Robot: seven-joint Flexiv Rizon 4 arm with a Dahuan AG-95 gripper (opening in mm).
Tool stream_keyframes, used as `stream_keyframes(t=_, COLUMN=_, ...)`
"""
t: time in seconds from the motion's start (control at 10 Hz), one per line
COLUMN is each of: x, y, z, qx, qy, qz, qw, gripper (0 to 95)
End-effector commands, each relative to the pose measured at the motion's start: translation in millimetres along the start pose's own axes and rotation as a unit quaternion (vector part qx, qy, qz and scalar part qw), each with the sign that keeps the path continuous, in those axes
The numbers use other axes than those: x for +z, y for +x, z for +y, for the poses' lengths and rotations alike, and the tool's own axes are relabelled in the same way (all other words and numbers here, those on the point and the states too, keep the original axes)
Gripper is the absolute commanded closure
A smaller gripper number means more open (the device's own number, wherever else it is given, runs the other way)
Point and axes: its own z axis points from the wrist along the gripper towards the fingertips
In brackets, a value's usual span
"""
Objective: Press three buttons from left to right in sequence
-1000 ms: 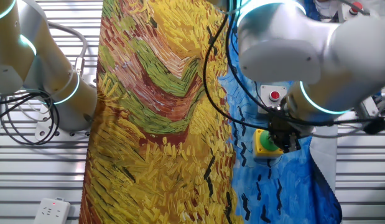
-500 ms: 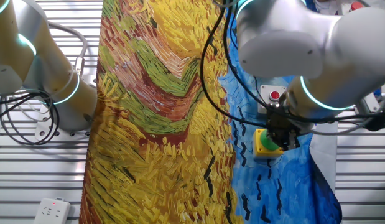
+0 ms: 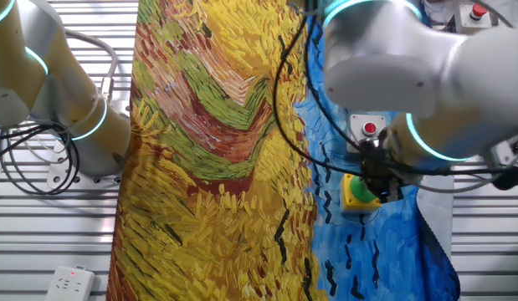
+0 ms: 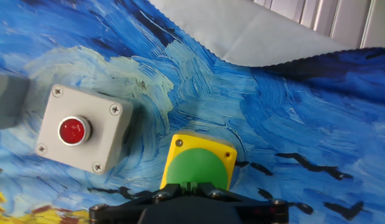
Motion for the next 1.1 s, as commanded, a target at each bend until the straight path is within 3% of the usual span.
stream_keyframes(t=0.1, x=-5.2, y=-8.5, z=12.4, qx=0.012, qy=0.012, qz=0.011, qw=0.9998, gripper=95.0)
stream_keyframes(t=0.3, x=-7.8, y=-14.6, z=24.8, qx=0.021, qy=0.015, qz=0.013, qw=0.9996, gripper=95.0)
stream_keyframes(t=0.7, x=-13.8, y=-14.1, z=42.5, qx=0.04, qy=0.017, qz=0.009, qw=0.999, gripper=95.0)
stream_keyframes(t=1.1, x=-5.0, y=-23.4, z=63.7, qx=0.052, qy=0.028, qz=-0.003, qw=0.9983, gripper=95.0)
